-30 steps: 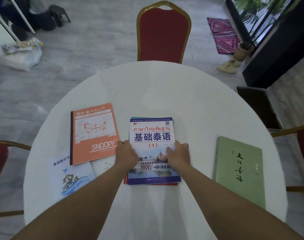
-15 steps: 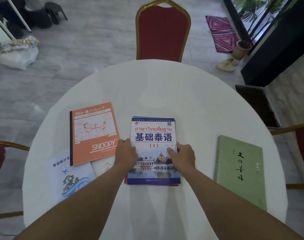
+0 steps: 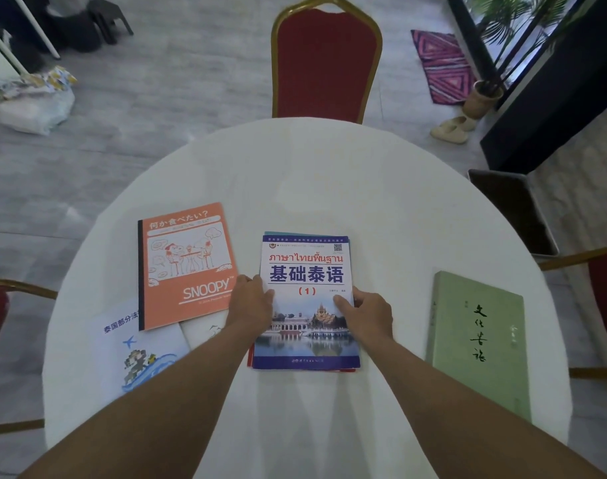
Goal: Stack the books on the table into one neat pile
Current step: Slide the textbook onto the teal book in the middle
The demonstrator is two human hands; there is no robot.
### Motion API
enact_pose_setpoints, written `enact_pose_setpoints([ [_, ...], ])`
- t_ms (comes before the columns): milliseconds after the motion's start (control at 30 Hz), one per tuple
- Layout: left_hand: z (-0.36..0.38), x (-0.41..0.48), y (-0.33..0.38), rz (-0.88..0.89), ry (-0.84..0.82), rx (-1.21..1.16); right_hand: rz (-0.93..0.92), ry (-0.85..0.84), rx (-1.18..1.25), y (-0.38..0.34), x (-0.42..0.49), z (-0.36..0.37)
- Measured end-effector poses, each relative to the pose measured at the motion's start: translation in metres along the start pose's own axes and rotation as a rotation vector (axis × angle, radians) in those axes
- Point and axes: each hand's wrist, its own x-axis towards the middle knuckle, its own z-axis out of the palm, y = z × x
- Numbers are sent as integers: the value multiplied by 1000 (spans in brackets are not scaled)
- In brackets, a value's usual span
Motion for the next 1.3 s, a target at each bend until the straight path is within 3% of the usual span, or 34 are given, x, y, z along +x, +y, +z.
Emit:
enact_pose_setpoints([
  [1300,-11,-15,11,-13,-278,143,11,-163,-178,3,-1,3],
])
